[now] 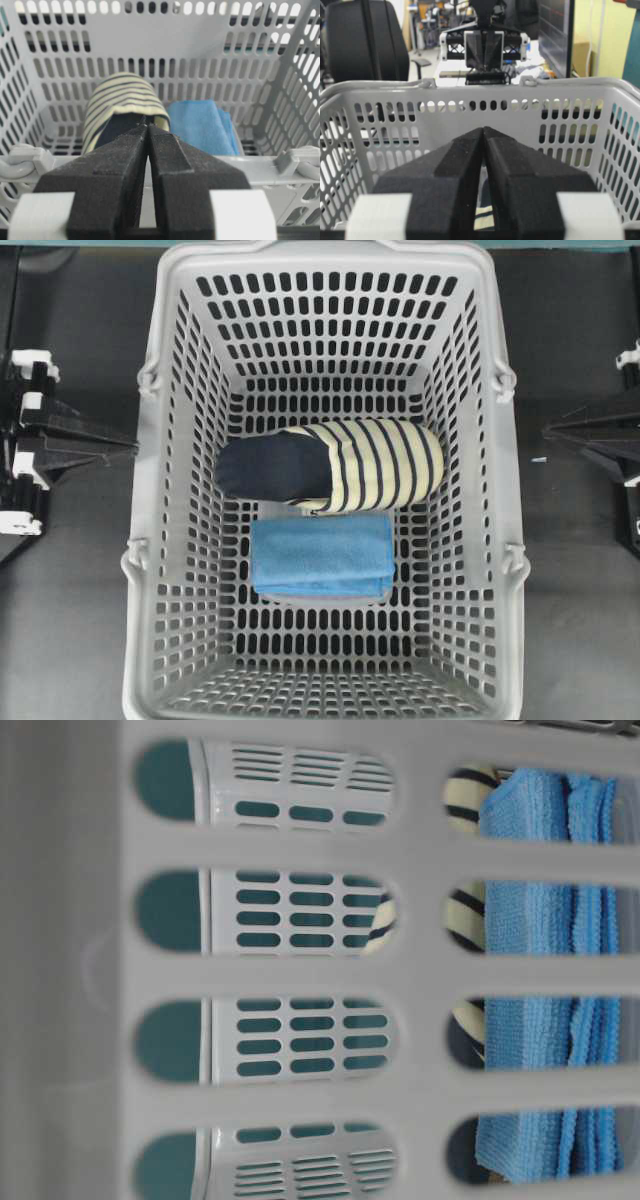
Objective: Pick up the blue cloth from the shopping basket with the left arm.
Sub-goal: 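Move the left gripper over the basket toward the blue cloth, then lower the open left gripper onto the blue cloth's edge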
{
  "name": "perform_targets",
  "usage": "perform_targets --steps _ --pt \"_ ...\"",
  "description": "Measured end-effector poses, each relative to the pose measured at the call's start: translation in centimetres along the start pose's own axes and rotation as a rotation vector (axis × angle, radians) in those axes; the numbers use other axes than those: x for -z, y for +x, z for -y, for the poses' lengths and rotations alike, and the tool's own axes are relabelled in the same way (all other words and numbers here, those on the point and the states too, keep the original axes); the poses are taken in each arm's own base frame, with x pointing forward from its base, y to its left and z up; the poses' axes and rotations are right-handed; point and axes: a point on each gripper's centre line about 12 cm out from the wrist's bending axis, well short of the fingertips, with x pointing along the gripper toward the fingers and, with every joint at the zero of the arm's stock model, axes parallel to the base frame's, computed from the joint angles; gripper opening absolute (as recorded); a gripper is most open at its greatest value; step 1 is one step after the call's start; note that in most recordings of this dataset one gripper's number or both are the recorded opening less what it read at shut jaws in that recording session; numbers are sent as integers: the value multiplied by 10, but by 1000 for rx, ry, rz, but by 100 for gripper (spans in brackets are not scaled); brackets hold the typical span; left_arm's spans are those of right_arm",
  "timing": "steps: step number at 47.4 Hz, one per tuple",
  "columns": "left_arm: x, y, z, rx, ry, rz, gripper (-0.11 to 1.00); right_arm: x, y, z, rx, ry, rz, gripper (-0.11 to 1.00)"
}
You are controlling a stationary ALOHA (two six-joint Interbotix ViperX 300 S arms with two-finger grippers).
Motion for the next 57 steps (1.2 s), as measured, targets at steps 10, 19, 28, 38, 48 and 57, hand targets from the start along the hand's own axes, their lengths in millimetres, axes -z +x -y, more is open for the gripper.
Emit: perform_targets --steps 10,19,28,38,48,57 --pt "-40 16 4 20 -24 -80 0 0 -3 1 6 12 -12 1" --pt "-53 51 15 49 -31 -326 0 4 -8 1 6 18 -72 1" --pt "-58 101 26 70 -15 -522 0 0 -16 1 6 20 -117 1" --pt "-43 159 37 75 -7 -698 0 -5 -23 1 6 20 -138 1" --pt "-23 191 41 63 -4 -847 1 -3 -24 0 4 22 -169 46" --pt "-12 211 46 58 -13 -896 33 -1 -25 -2 -6 21 -189 81"
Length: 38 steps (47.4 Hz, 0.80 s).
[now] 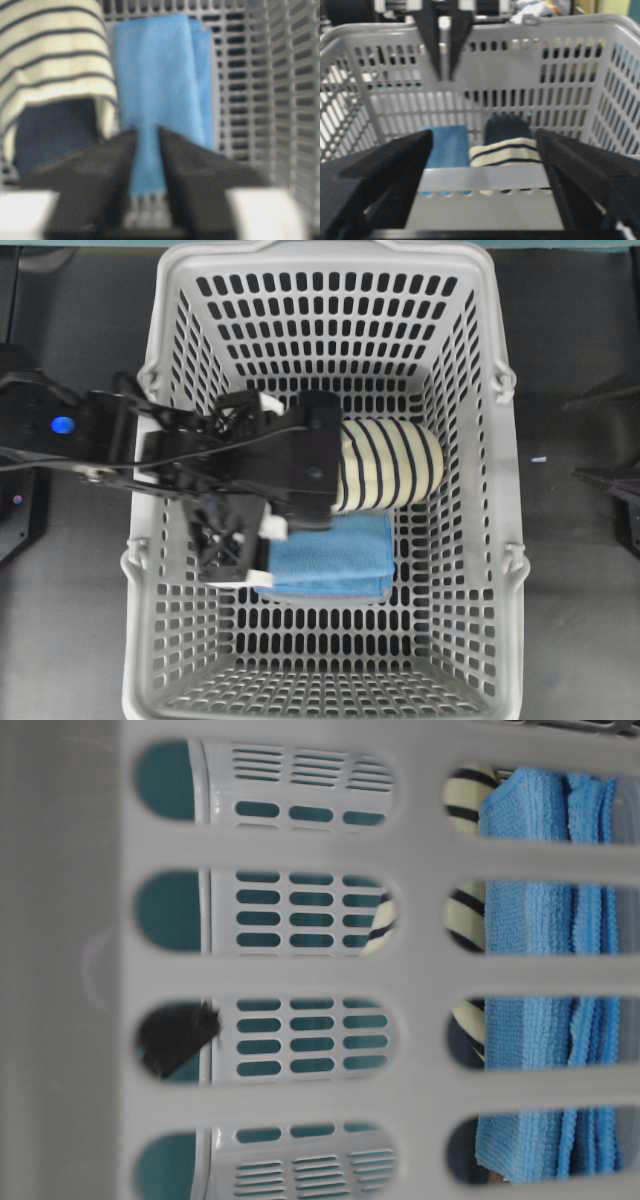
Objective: Pick up the blue cloth from the shopping basket with the left arm.
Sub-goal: 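Lower the open left gripper onto the blue cloth's edge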
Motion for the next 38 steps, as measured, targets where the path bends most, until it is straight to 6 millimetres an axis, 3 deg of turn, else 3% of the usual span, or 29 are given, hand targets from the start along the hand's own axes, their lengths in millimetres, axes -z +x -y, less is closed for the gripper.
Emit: perform_targets --steps 6,11,25,38 --pt "1 19 4 -1 -38 -55 70 0 -1 -1 -5 -1 1 76" --pt "8 41 11 1 -67 -115 89 -1 -2 -1 -5 -1 6 75" --pt "28 89 37 16 -54 -225 89 1 -2 -1 -5 -1 3 75" --pt "43 112 36 7 -47 -285 89 4 -2 -1 -5 -1 -3 75"
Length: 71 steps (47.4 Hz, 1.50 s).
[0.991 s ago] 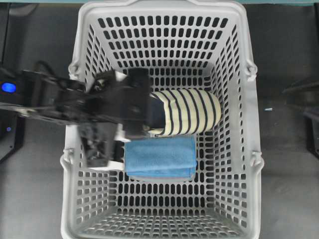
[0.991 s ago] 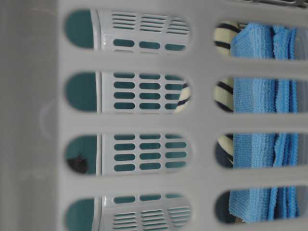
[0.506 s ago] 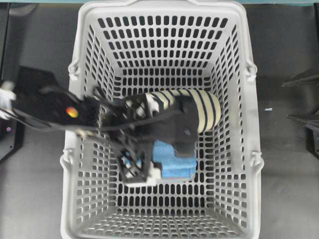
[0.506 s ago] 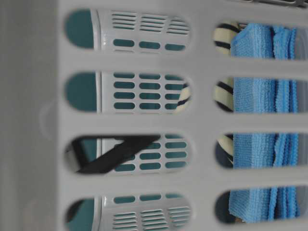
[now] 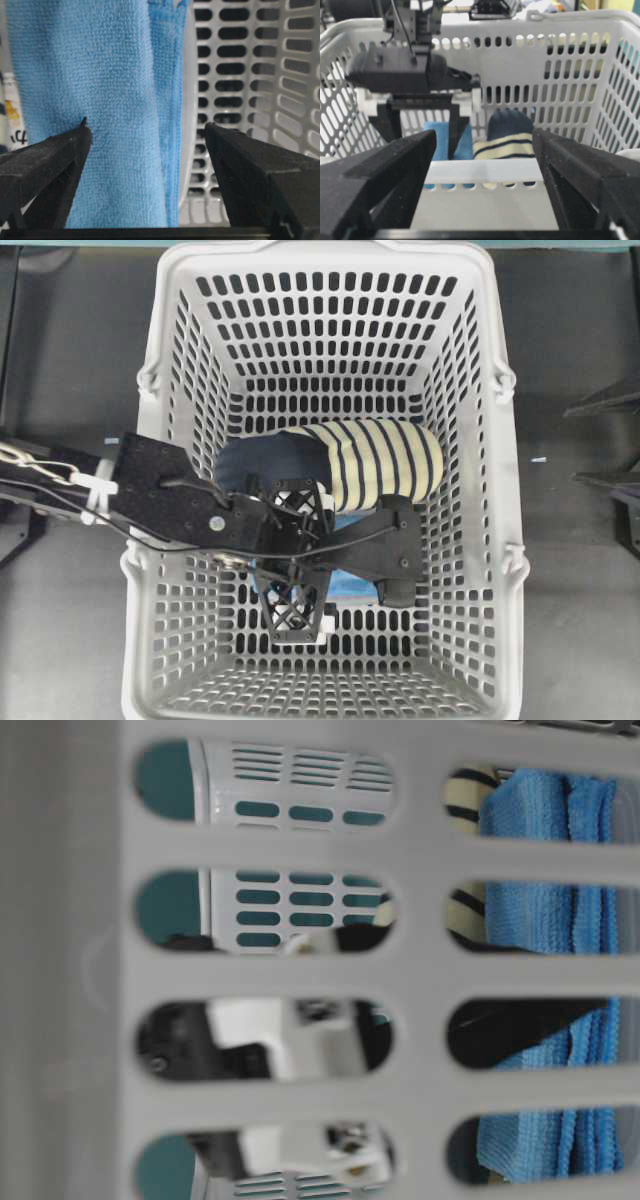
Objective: Pick up the blue cloth from the shopping basket with the left arm.
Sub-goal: 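Lower the open left gripper onto the blue cloth's edge, then close the left gripper on the blue cloth, then lift the blue cloth upward out of the basket with the left gripper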
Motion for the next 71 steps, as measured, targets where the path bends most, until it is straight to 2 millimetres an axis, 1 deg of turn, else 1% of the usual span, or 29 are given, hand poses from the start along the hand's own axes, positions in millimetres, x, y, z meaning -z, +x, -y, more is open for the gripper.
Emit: perform_targets --steps 9,19,25,30,36,42,45,47,50,53,59,62,66,71 --pt "-3 -1 0 -1 1 6 89 0 -1 0 1 0 6 75" --pt "-10 -6 0 2 8 26 89 1 -2 0 0 0 5 75" --pt "-9 -6 -5 -4 -1 21 89 2 -2 0 0 0 3 75" --pt "-4 -2 -15 -15 -17 7 89 1 -2 0 1 0 5 75" --pt "9 8 -25 -26 -35 -14 88 2 -2 0 0 0 2 75" --pt "15 9 -22 -18 -26 4 87 2 -2 0 0 0 3 75" --pt "14 9 -20 -15 -23 10 84 2 -2 0 0 3 2 75" --pt "15 9 -20 -15 -23 8 81 2 -2 0 1 0 2 75" --pt "14 9 -19 -15 -21 11 70 2 -2 0 0 2 2 75" --pt "13 8 -17 -12 -18 16 54 3 -1 0 1 2 0 75" --pt "11 5 -8 -3 0 19 20 4 -2 0 0 2 -3 75" --pt "8 1 -4 0 7 22 8 4 -1 0 0 3 -3 75" --pt "-3 -14 -2 6 11 46 7 4 -2 0 0 3 -2 75" --pt "-21 -42 1 12 13 85 7 5 -1 0 0 3 -3 75"
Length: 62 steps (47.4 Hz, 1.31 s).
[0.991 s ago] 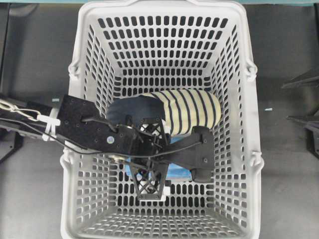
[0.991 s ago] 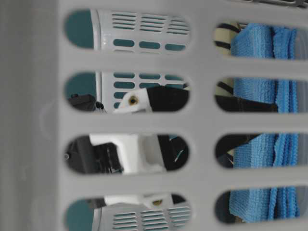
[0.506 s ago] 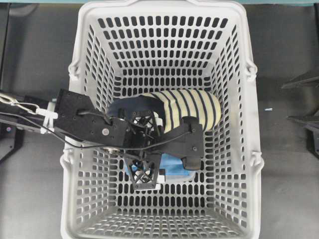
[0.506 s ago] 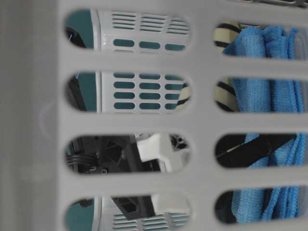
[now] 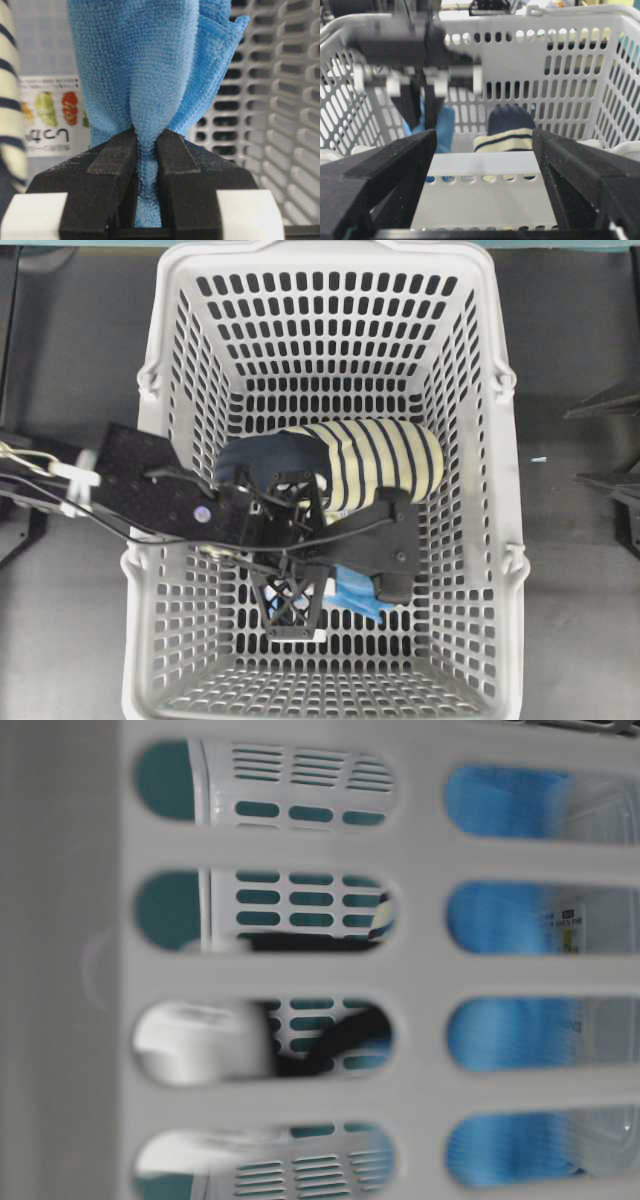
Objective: Pick up the blue cloth from the shopping basket with the left arm.
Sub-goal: 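Lift the blue cloth upward out of the basket with the left gripper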
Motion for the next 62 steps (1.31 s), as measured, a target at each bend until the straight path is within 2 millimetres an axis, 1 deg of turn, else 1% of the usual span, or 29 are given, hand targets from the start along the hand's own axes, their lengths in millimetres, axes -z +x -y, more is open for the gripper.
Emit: perform_targets --steps 6,10,11,15,18,21,23,26,29,50,54,58,62 --pt "-31 -48 3 4 37 54 7 2 0 0 0 -2 -5 75" --pt "-46 -76 5 3 64 65 7 3 0 0 0 -2 -6 75" --pt "-52 -88 5 2 72 71 7 3 0 0 0 -2 -8 75" --pt "-65 -120 5 1 85 91 7 3 0 0 0 0 -6 75" --pt "-71 -140 3 -1 86 108 7 3 0 0 0 0 -3 75" --pt "-73 -153 0 -4 78 120 7 2 0 0 0 2 2 75" --pt "-73 -157 -3 -6 73 124 7 2 0 0 0 3 5 75" --pt "-74 -157 -8 -14 63 123 7 1 0 0 0 2 8 75" --pt "-74 -157 -10 -16 56 121 7 2 0 0 0 3 6 75" --pt "-74 -155 -5 -9 64 133 7 2 0 0 1 3 8 75" --pt "-70 -149 -3 -7 71 119 7 1 -1 0 0 2 14 75" --pt "-64 -147 -2 -4 66 113 7 1 -1 0 -1 2 15 75" --pt "-56 -154 -2 0 62 129 7 0 -2 0 -1 3 18 75"
